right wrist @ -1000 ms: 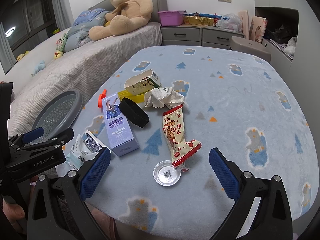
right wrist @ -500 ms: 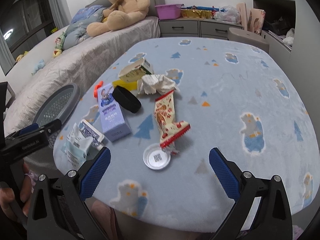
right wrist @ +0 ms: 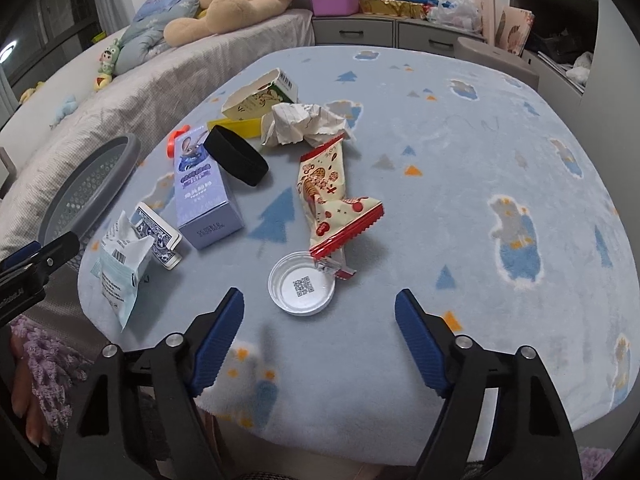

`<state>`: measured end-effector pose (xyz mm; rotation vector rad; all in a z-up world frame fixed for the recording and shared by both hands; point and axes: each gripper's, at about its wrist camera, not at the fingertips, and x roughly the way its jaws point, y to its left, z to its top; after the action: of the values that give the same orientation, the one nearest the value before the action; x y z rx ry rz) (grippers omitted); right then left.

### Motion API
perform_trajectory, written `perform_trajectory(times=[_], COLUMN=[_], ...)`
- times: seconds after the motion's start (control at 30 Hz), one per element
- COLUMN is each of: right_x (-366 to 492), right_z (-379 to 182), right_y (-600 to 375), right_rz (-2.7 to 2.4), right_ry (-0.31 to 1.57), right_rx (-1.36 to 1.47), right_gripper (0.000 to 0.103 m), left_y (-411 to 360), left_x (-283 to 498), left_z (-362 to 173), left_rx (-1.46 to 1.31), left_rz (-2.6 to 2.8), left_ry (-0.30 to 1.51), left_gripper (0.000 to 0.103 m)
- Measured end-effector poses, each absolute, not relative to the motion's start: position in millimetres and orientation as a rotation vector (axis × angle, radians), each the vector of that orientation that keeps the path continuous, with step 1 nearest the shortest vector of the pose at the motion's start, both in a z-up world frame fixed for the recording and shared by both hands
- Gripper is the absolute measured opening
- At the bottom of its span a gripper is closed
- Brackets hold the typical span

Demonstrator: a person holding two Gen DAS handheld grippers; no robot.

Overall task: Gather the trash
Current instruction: 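Grasp the white round lid with the right gripper, then grasp the blue-white wipe packet with the left gripper while the right gripper holds the lid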

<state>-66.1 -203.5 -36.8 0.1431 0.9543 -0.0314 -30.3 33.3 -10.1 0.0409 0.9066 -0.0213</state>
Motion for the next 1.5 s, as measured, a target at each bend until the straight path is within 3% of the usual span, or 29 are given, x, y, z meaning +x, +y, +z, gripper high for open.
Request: perform_trajectory(times=[0.4, 0.6, 1.5], right_x=[-52, -47, -99], right_z=[-52, -55, -36], right_y=[-193, -187, -205], right_rz=[-0.057, -0.077, 0.004], right_ry=[0.977, 0.974, 0.928], right_rx=[0.125, 0.088, 0.188], right_gripper=[0.055, 0.039, 0.039], left_y=[35, 34, 11], left_x=[-30, -31, -40], left_z=[-18, -19, -25], left_rx=[0.049, 0.053, -0.084], left_rz=[-0.016, -0.024, -0.024], left_ry=[0.93, 0.936, 1.054], left_gripper=[0.095, 0.095, 0.095])
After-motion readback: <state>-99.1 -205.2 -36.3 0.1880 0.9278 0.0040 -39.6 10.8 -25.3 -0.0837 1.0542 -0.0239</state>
